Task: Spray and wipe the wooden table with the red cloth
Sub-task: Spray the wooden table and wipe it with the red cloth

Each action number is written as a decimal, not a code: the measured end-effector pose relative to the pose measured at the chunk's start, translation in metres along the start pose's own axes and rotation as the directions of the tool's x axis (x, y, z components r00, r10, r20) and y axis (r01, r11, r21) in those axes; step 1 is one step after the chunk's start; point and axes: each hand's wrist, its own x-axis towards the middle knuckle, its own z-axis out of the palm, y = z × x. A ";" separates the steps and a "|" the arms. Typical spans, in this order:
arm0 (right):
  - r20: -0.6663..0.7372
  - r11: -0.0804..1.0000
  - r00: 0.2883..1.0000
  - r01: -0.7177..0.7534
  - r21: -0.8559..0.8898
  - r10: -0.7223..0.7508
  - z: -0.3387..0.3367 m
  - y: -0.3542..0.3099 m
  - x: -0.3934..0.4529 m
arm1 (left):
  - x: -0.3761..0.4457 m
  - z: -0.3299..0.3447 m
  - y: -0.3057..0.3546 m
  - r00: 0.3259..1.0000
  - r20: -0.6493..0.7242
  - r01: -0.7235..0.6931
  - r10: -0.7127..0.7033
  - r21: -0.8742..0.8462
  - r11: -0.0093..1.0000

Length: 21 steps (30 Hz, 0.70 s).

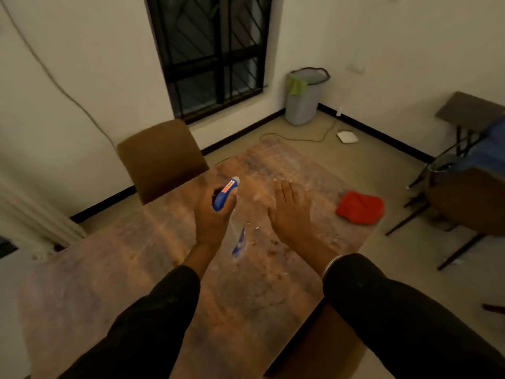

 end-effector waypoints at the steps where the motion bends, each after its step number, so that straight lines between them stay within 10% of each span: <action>1: -0.007 0.999 0.999 -0.032 -0.008 0.032 -0.002 0.028 0.007 | 0.001 0.032 -0.003 1.000 0.018 0.018 -0.018 -0.021 1.000; 11: 0.120 0.946 0.939 -0.323 -0.020 0.323 0.036 0.278 0.038 | 0.000 0.265 -0.033 0.955 0.294 -0.038 0.028 0.029 0.999; 21: 0.500 0.904 0.771 -0.423 -0.061 0.395 0.102 0.394 0.086 | 0.011 0.333 -0.076 0.940 0.333 -0.107 0.081 0.059 0.993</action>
